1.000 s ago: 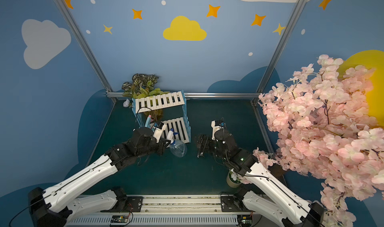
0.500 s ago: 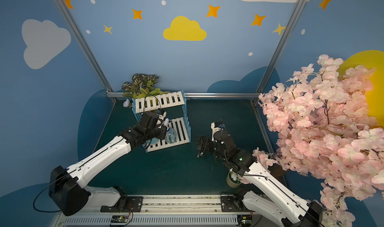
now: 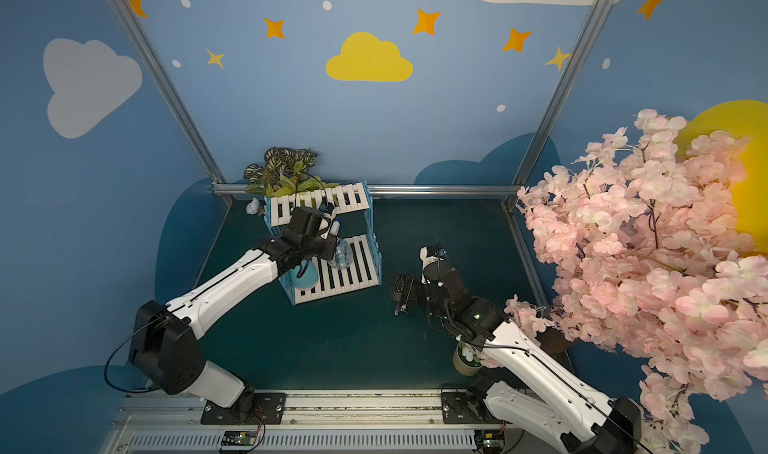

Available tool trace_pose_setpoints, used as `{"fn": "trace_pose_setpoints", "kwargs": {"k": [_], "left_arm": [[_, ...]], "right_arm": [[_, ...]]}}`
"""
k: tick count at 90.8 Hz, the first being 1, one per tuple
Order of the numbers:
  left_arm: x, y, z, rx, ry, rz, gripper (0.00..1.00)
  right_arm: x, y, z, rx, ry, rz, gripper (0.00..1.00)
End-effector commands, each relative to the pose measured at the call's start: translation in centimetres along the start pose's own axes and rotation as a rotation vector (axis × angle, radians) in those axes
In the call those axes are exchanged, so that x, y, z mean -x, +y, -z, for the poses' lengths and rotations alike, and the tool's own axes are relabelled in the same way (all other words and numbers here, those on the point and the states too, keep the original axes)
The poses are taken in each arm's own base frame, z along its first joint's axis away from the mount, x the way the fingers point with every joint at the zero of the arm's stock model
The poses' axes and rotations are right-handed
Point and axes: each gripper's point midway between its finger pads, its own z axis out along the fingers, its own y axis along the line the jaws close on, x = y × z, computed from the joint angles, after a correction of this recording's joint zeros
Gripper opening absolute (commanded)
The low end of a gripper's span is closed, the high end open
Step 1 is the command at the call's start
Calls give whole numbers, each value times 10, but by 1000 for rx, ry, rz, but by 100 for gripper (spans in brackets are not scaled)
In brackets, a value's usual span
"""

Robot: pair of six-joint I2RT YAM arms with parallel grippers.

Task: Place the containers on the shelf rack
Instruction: 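Place the container on the shelf.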

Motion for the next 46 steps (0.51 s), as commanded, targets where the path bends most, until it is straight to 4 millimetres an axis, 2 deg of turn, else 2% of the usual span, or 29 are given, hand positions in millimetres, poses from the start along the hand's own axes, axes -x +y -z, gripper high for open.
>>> {"fn": "trace_pose_setpoints", "kwargs": {"k": [1,17,38,46], "left_arm": [[10,6,2,21,-19,-33,3],[6,8,-6,19,8,-29,3],[0,9,-11,21,28,-35,25],[0,9,-11,23,28,-36,30]], "right_arm": [[-1,-2,-3,-2,2,-11,96],[-4,-3,-5,-6,13,-17,96],[-5,-5,-8,-12,22,-20,96],[-5,-5,-8,-14,22,-20,96]]}}
